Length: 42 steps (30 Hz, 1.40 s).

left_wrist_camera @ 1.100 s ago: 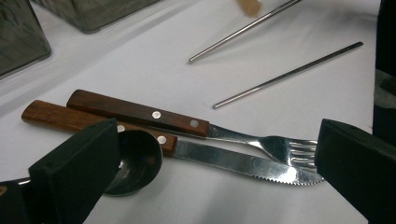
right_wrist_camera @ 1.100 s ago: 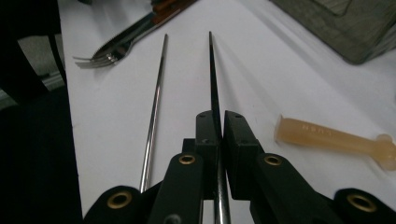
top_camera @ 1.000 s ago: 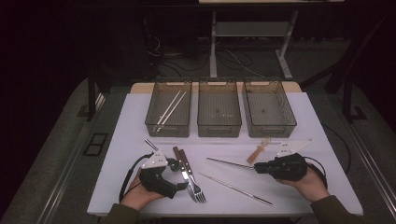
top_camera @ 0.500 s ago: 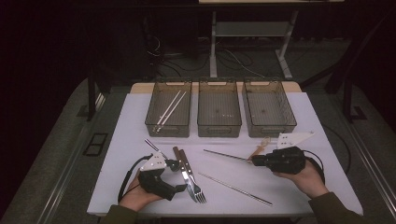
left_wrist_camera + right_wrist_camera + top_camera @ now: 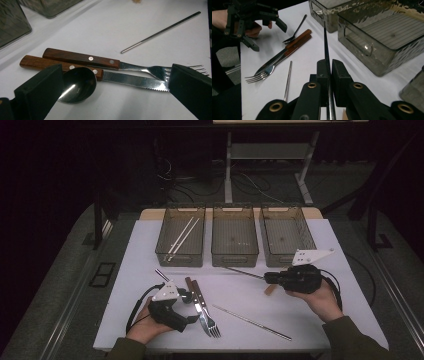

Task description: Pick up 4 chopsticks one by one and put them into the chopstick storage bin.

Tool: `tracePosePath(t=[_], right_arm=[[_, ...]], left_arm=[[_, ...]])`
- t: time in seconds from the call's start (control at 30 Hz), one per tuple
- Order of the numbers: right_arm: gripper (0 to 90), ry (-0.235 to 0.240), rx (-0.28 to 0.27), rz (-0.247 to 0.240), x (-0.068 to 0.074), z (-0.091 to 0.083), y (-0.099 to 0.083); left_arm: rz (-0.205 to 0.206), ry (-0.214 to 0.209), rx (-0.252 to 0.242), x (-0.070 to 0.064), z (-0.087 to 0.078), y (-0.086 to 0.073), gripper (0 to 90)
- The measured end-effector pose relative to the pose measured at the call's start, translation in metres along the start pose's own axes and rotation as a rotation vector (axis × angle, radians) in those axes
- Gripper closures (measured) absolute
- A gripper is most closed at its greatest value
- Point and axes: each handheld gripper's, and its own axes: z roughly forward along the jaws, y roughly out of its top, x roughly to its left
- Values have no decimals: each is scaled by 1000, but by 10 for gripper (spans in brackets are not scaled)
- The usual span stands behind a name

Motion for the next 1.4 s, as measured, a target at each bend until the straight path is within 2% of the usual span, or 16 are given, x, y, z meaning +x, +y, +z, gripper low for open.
tracePosePath(t=[0.5,0.83,1.4], right_arm=[[847,-29,-44,-9,0,10,30],[846,-65,-46,-22,-1,24,55],[846,-106,-51,-3,-12,62,101]], left_arm=[[-17,-8,-22,-2,-1,1,0],[-14,-11,-24,-2,-1,1,0],[-5,-7,-20,-4,0,2,0]])
